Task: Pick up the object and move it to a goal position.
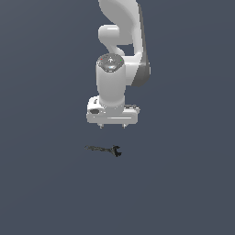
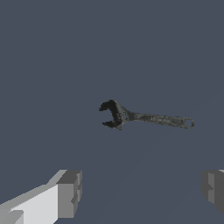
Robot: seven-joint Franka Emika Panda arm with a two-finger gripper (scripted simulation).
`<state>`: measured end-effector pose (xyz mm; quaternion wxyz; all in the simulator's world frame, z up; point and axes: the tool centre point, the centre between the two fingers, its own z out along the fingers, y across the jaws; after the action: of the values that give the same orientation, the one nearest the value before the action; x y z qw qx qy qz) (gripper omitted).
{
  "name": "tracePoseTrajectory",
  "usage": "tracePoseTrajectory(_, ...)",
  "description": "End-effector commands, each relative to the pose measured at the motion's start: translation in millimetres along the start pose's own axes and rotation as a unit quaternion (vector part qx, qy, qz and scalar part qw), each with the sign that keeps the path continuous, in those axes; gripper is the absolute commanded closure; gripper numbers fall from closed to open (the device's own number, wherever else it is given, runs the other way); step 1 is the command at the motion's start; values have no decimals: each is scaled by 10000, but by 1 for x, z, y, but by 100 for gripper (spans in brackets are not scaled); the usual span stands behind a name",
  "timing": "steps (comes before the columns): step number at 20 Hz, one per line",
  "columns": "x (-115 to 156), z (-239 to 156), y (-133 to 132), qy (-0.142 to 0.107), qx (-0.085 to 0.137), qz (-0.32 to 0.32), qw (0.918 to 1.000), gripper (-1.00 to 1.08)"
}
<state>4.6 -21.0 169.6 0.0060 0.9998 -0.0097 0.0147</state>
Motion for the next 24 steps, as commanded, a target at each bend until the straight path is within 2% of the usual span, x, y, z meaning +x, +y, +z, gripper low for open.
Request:
tracePoseTrajectory(1,0,0,0,0,0,0,10000,-92)
tracePoseTrajectory(12,4,-14,-4,75,-105,-315,9994,-92)
tracePoseTrajectory(24,6,-7,-1,53,-113,-631,9979,-92)
